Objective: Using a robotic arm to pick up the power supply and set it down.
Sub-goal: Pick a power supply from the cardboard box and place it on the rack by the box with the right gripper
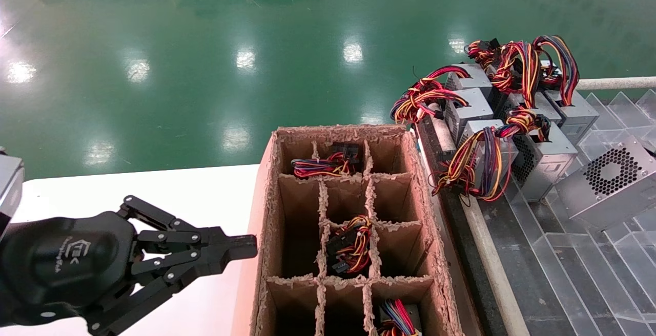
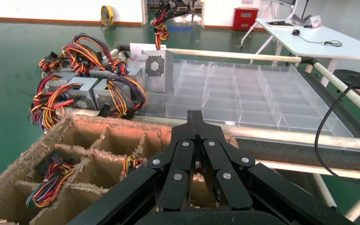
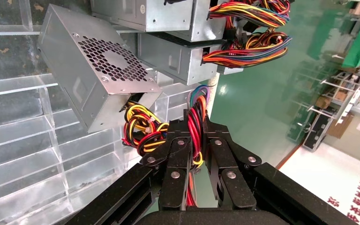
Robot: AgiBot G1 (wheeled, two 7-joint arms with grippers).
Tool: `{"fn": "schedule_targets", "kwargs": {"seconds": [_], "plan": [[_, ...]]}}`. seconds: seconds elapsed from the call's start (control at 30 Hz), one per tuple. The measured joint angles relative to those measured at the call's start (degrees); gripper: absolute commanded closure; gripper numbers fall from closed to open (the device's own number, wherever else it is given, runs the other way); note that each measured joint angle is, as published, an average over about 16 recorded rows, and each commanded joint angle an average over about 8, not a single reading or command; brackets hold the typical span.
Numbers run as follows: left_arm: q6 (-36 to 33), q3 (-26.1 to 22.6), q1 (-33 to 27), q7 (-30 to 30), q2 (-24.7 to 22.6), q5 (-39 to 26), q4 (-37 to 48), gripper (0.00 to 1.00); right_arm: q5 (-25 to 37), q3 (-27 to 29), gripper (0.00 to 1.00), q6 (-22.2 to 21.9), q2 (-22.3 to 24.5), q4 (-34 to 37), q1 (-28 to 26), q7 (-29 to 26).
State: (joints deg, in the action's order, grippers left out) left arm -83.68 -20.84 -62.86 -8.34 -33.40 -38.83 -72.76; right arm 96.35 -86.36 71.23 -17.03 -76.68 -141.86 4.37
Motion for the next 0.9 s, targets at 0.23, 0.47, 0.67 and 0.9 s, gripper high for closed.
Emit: {"fn": "schedule_targets", "kwargs": {"seconds": [0.23,0.47,0.67,0.9], "plan": [[0.0,0.0,0.0,0.0,0.0,0.0,0.0,1.0,-0.27,0.22,1.0,0.8,0.45,0.07,-0.52,1.05],[0.0,-0.01,0.0,0.0,0.0,0.01,0.0,1.0,-0.82,0.35,1.0,2.11,1.12,0.12,-0.98,2.1],[0.0,-0.01,0.0,0.01,0.0,0.01,0.0,1.0,-0.93,0.28,1.0,3.15,1.42,0.1,-1.17,2.96],[0.01,-0.02,0.0,0.01,0.01,0.01,0.0,1.0,-0.09,0.11,1.0,3.89,1.31,0.17,-1.37,3.83]]}}
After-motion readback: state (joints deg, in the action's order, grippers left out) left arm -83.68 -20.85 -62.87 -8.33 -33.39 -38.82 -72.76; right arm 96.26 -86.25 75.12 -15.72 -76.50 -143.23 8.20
